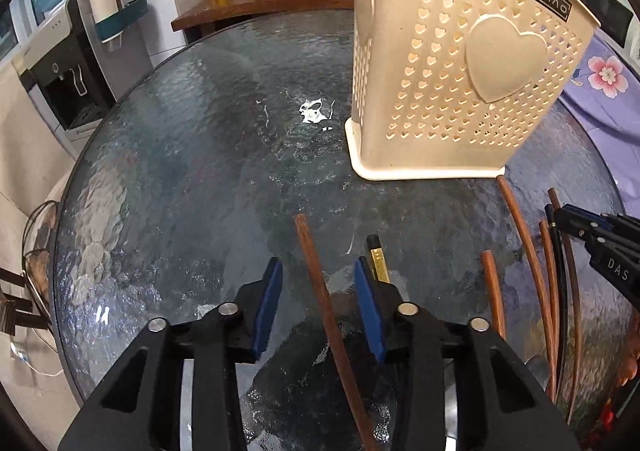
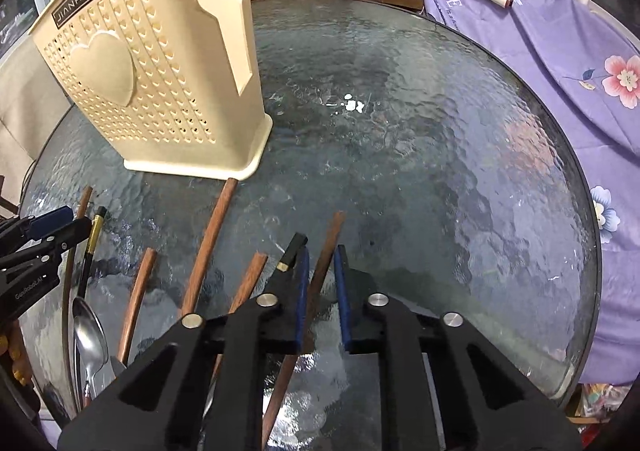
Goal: Organize utensils
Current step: 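Grasp a wooden chopstick with the left tool while the right tool grasps another wooden chopstick, then lift both held chopsticks upright and carry them over the cream holder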
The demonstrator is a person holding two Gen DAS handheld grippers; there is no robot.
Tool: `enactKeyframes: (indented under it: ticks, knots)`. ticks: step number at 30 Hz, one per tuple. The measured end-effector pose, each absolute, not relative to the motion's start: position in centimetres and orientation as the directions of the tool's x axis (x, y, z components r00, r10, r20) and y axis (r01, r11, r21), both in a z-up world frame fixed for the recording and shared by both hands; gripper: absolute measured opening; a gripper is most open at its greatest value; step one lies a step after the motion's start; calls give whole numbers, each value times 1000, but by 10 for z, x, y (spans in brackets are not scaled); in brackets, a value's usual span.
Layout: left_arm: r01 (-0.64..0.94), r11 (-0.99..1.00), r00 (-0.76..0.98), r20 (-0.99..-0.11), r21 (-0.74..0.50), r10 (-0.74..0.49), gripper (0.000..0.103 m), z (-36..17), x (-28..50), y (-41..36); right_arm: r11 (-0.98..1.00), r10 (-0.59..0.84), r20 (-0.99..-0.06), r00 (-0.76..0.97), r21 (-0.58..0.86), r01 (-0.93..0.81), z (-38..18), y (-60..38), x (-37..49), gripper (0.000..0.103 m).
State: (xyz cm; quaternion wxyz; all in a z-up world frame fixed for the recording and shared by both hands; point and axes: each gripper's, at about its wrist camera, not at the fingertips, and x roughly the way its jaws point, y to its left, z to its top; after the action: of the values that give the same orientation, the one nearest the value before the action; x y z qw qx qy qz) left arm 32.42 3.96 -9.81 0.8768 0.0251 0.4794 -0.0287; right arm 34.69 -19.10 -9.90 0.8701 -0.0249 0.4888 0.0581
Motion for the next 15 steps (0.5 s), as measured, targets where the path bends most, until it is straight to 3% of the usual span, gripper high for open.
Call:
enactKeyframes:
  ticks: [4, 15]
  knots:
    - [66, 998, 537, -843, 16, -22, 12, -99, 326, 41, 993, 83, -848, 524, 25, -118, -100, -191, 346, 10]
    - [46, 999, 555, -832, 14, -14, 7, -103, 319, 31, 989, 135, -816, 562, 81, -121, -93, -203, 344, 7]
